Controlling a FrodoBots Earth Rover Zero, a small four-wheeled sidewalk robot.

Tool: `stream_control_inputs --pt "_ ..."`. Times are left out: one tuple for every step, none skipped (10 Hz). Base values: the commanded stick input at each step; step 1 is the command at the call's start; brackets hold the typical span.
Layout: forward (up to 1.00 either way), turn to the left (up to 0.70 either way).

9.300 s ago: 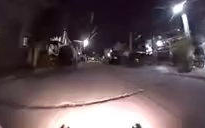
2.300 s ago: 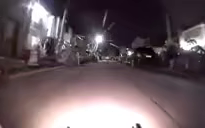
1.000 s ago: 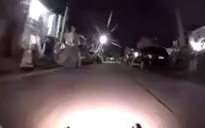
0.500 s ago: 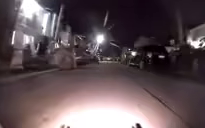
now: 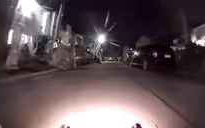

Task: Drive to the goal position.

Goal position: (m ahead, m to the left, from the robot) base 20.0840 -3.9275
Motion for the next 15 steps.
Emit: stream_control_inputs --pt "0.85 0.0" --pt "0.85 0.0" --pt "0.85 -0.02" --pt "0.85 -0.26" --pt "0.85 -0.33" --pt "0.85 -0.17" --pt "0.85 0.0" --pt "0.85 0.0" --pt "0.85 0.0" --pt "0.85 0.0" --pt "0.85 0.0" --pt "0.85 0.0" --pt "0.85 0.0" --pt "0.85 0.0" --pt "0.85 0.0"
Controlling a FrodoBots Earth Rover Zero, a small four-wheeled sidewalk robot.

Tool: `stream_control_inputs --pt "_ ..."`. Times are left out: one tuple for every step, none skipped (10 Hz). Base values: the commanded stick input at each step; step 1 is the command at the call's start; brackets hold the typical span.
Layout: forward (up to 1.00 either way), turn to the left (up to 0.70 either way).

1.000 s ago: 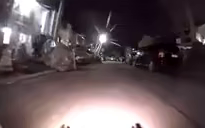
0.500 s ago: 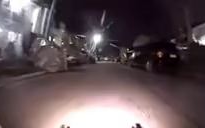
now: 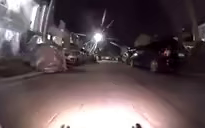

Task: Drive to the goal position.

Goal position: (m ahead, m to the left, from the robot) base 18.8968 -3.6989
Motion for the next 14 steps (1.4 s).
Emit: stream_control_inputs --pt "0.85 0.0" --pt "0.85 0.0" --pt "0.85 0.0" --pt "0.85 0.0" --pt "0.85 0.0" --pt "0.85 0.0" --pt "0.85 0.0" --pt "0.85 0.0" --pt "0.85 0.0" --pt "0.85 0.0" --pt "0.85 0.0" --pt "0.85 0.0" --pt "0.85 0.0" --pt "0.85 0.0"
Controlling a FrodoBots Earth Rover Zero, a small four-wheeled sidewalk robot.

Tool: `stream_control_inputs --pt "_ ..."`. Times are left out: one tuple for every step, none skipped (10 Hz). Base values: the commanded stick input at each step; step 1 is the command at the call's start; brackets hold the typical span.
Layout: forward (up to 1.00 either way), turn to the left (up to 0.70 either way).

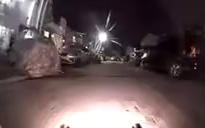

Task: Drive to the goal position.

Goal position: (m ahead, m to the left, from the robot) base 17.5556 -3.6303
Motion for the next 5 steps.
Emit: stream_control_inputs --pt "0.85 -0.02" --pt "0.85 -0.34" --pt "0.85 -0.34" --pt "0.85 -0.23" --pt "0.85 -0.03"
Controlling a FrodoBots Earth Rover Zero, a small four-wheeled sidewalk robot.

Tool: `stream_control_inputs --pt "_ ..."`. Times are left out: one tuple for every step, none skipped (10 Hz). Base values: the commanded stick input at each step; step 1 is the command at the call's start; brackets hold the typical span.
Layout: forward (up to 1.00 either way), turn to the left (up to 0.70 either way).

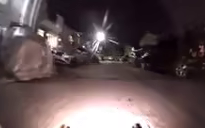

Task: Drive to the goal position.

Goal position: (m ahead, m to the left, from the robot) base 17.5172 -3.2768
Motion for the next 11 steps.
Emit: stream_control_inputs --pt "0.85 0.0" --pt "0.85 0.0" --pt "0.85 0.0" --pt "0.85 0.0" --pt "0.85 0.0" --pt "0.85 0.0" --pt "0.85 0.0" --pt "0.85 0.0" --pt "0.85 0.0" --pt "0.85 0.0" --pt "0.85 0.0"
